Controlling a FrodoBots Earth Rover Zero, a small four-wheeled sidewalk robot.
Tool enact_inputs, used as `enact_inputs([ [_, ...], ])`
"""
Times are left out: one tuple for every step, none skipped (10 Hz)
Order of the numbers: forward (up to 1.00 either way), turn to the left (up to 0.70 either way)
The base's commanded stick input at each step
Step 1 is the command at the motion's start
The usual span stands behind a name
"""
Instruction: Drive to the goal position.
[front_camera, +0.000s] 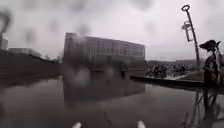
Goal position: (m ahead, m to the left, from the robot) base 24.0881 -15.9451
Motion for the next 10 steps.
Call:
enact_inputs([
  [0.7,0.01],
  [0.7,0.01],
  [0.7,0.01],
  [0.7,0.01],
  [0.7,0.01],
  [0.7,0.01],
  [0.7,0.01],
  [0.7,0.01],
  [0.7,0.01],
  [0.7,0.01],
])
